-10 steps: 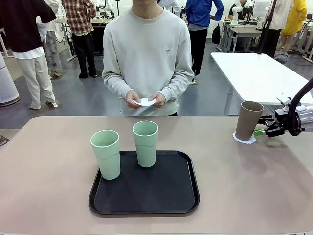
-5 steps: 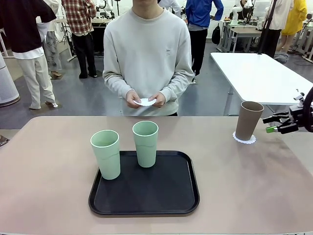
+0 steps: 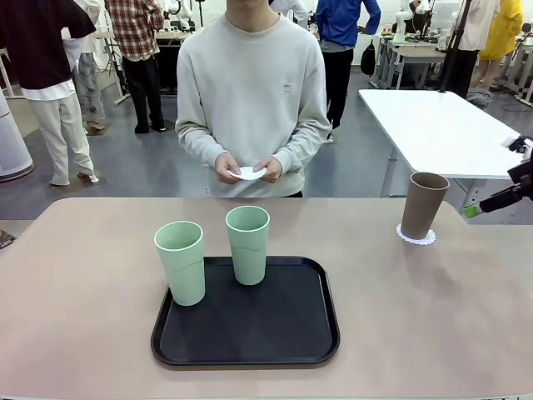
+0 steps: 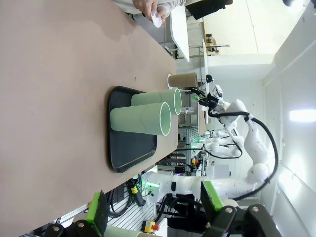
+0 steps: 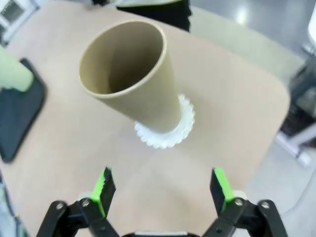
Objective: Place coasters on the table and set cups on them.
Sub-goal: Pick up one Reusable plastic cup and place it on a coaster set by the human.
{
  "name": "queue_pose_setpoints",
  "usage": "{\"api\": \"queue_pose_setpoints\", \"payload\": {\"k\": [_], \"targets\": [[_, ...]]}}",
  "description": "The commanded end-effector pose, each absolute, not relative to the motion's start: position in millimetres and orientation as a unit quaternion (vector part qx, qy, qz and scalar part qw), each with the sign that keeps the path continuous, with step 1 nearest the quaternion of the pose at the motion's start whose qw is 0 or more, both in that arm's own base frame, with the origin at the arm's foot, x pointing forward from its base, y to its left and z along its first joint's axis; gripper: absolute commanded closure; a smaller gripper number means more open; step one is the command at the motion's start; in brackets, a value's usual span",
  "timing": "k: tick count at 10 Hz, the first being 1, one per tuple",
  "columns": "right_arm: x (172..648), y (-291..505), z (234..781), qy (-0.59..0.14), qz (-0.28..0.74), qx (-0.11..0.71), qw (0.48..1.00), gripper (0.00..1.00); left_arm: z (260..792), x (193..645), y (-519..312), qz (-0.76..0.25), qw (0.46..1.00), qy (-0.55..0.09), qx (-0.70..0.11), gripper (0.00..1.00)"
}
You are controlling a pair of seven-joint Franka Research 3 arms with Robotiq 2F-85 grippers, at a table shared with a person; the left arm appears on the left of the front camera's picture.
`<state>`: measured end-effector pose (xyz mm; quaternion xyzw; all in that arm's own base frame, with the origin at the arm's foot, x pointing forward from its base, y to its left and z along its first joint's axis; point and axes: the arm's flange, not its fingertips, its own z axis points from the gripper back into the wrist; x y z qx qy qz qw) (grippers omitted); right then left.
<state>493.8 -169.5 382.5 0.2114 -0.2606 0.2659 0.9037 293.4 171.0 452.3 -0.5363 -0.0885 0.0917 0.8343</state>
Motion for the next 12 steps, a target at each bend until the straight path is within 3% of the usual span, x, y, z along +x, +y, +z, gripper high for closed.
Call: {"api": "queue_pose_setpoints", "payload": {"k": [1,7,10,11,12], "targets": [[474.0,-139.1,416.2,-0.220,0.233,0.201,0.926,0.00,453.3,292.1,172.2,0.091,0.832,-0.093,-0.539,0.00],[450.6,-65.2,464.2,-0.149,0.199,0.093,0.964,0.00,453.3,292.1,172.2,0.091,0.832,-0.093,-0.539,0.00],[456.9,-35.1,470.0,-0.091,0.212,0.090,0.969,0.00,453.3,292.1,172.2,0.091,0.832,-0.093,-0.539,0.00],[456.4,-52.0,465.9,-0.134,0.207,0.089,0.965,0.00,453.3,292.1,172.2,0.091,0.832,-0.093,-0.539,0.00],[456.4,-52.0,465.9,-0.134,0.207,0.089,0.965,0.00,453.3,292.1,172.2,0.091,0.832,-0.093,-0.539,0.00]]}}
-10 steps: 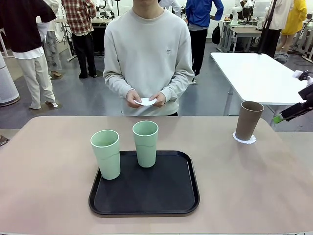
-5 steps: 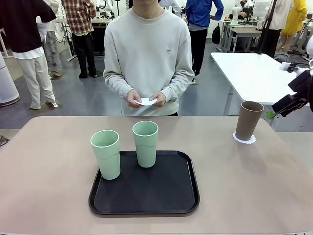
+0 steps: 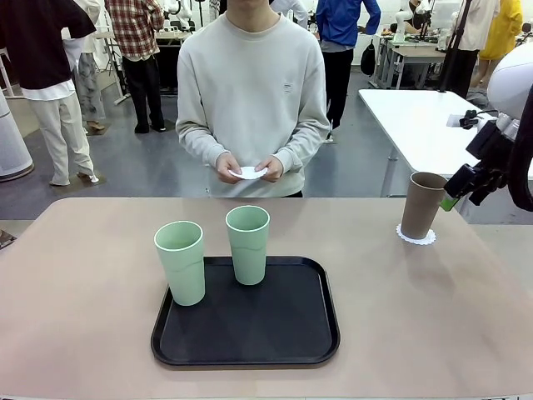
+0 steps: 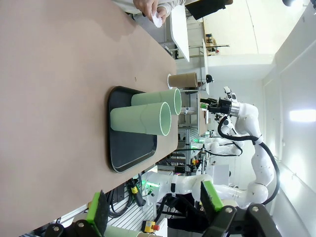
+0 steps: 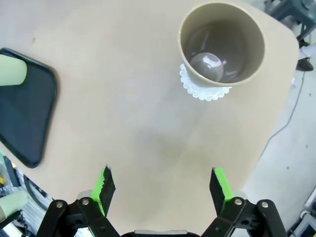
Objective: Place coasters on the table and set cups on them.
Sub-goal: Pick up one Reusable plastic cup and place it on a coaster set by the human, then take one Reusable plastic cup from the Flat Tray and place it on a coaster set by the human.
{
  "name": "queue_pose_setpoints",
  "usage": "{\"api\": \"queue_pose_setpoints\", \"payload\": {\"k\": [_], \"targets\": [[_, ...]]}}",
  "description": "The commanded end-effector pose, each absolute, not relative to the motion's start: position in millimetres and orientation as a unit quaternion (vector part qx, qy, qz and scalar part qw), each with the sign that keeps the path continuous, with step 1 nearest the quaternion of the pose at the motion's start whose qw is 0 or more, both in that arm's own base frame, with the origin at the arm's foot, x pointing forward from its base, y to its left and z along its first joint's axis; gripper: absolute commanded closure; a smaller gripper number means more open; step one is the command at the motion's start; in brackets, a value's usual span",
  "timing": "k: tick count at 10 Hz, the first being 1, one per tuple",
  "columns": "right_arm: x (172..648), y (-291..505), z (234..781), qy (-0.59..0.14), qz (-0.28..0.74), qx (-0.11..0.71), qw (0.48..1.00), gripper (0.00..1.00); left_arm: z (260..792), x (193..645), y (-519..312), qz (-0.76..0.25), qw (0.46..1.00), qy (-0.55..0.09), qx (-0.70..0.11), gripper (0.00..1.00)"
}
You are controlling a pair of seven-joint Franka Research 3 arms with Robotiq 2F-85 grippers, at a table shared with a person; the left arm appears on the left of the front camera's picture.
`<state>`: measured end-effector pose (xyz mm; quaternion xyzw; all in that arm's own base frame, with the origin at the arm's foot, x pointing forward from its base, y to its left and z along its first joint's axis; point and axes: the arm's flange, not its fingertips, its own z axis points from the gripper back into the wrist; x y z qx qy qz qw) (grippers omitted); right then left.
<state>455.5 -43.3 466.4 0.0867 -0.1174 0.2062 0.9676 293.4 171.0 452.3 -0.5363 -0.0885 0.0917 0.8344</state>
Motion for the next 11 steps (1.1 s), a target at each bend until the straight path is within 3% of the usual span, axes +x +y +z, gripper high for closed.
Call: {"api": "queue_pose_setpoints", "payload": {"k": [1,11], "targets": [[456.4,-52.0,465.9,-0.134,0.207,0.089,0.965,0.00,453.3,292.1,172.2,0.091,0.832,-0.093,-0.539,0.00],[456.4,-52.0,465.9,-0.134,0.207,0.089,0.965,0.00,453.3,292.1,172.2,0.091,0.832,-0.093,-0.539,0.00]]}}
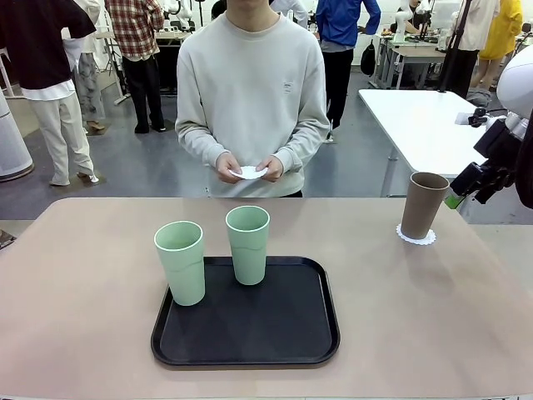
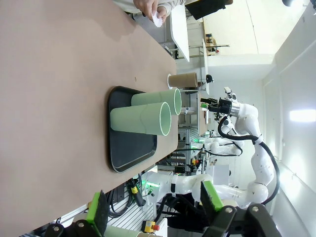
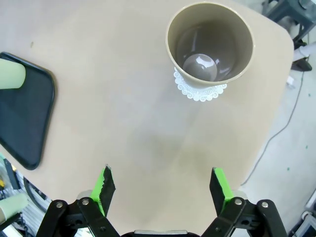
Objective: Place coasters on the table and set cups on them.
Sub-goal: Take one Reusable plastic cup from the Flat Tray and place it on a coaster set by the human.
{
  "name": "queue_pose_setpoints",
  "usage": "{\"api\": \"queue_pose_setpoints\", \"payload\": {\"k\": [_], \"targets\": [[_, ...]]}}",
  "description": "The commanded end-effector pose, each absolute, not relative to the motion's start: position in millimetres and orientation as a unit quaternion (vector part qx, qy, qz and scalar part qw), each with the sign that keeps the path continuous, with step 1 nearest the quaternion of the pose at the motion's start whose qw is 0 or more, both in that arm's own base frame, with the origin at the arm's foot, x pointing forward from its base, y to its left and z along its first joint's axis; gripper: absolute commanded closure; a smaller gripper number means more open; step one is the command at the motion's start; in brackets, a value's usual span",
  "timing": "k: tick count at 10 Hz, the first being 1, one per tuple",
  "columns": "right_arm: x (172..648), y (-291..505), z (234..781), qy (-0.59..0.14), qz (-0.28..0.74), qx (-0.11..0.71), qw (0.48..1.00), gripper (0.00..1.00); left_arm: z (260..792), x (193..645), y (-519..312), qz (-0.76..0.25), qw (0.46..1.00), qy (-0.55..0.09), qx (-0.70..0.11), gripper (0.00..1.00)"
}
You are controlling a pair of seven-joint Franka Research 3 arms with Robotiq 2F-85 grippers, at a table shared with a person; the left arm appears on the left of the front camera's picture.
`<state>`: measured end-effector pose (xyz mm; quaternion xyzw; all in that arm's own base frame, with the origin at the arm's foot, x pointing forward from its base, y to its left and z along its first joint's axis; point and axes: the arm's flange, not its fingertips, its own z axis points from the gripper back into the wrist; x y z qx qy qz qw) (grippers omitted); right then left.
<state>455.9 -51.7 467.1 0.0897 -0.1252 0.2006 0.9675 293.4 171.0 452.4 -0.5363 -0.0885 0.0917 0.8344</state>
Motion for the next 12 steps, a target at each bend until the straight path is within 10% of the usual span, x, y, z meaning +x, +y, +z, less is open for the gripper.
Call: {"api": "queue_pose_setpoints", "payload": {"k": [1,6,12], "targets": [[455.9,-51.7,467.1,-0.125,0.201,0.090,0.967,0.00,453.3,292.1,172.2,0.091,0.832,-0.093,-0.539,0.00],[354.2,-187.9,475.0,-0.154,0.102,0.445,0.876,0.00,453.3,292.1,172.2,0.091,0.832,-0.093,-0.539,0.00],[373.7,-254.5,423.2,-0.175,0.100,0.599,0.775,0.00,453.3,292.1,172.2,0.091,0.832,-0.093,-0.539,0.00]]}}
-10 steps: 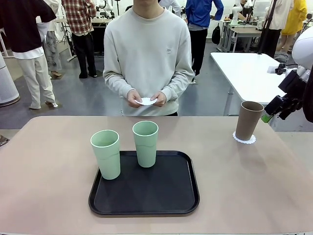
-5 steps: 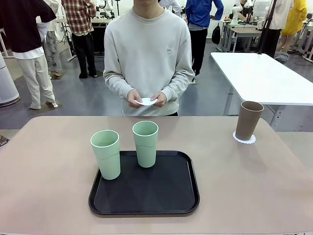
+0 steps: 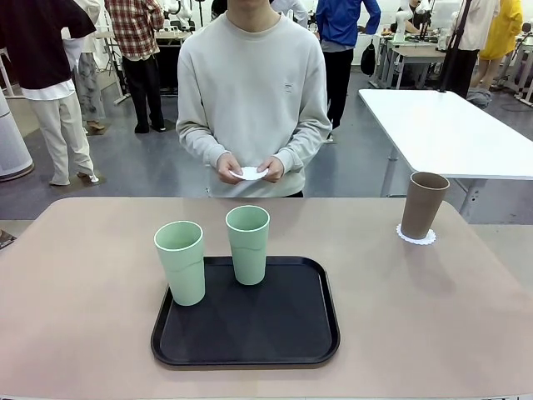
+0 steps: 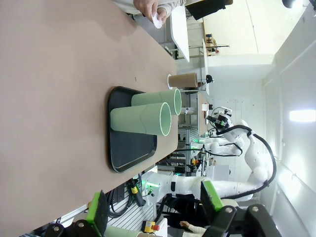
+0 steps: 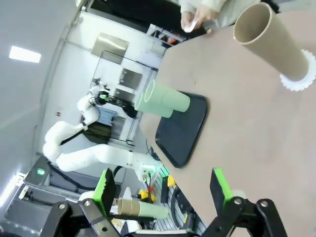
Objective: Place coasters on the table and set cups on them.
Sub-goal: Take one Reusable plastic cup from the Flat Tray and place it on a coaster set by the human.
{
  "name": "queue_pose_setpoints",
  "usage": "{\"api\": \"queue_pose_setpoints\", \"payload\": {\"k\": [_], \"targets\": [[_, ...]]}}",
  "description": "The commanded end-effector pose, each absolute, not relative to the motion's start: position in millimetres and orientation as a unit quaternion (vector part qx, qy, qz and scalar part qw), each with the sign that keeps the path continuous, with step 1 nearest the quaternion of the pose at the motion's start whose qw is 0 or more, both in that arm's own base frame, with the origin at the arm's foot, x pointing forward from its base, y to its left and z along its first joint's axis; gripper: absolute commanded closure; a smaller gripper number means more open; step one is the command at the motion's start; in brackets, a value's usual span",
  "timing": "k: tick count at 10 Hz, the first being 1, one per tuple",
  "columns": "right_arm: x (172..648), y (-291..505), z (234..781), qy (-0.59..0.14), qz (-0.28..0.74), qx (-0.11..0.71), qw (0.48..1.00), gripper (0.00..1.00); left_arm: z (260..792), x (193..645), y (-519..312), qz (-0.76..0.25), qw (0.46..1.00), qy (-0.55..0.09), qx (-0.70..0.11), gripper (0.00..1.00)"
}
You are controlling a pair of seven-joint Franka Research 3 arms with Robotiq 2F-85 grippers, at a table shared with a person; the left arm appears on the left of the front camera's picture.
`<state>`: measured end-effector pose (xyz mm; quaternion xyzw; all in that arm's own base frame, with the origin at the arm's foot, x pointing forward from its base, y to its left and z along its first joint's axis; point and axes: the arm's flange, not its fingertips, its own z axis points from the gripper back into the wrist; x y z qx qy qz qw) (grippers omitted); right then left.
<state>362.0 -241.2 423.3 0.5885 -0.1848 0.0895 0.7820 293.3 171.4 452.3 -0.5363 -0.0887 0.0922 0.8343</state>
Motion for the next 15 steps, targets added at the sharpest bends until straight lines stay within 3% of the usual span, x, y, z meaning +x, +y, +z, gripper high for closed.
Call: {"api": "queue_pose_setpoints", "payload": {"k": [1,3,4,15], "targets": [[372.8,-254.8,419.6,-0.180,0.095,0.600,0.774,0.00,453.3,292.1,172.2,0.091,0.832,-0.093,-0.539,0.00],[369.7,-253.6,415.6,-0.204,0.097,0.599,0.768,0.00,453.3,292.1,172.2,0.091,0.832,-0.093,-0.539,0.00],[372.1,-249.5,408.5,-0.176,0.088,0.599,0.776,0.00,453.3,292.1,172.2,0.091,0.832,-0.093,-0.539,0.00],[372.1,-249.5,408.5,-0.176,0.088,0.599,0.776,0.00,453.3,292.1,172.2,0.091,0.832,-0.093,-0.539,0.00]]}}
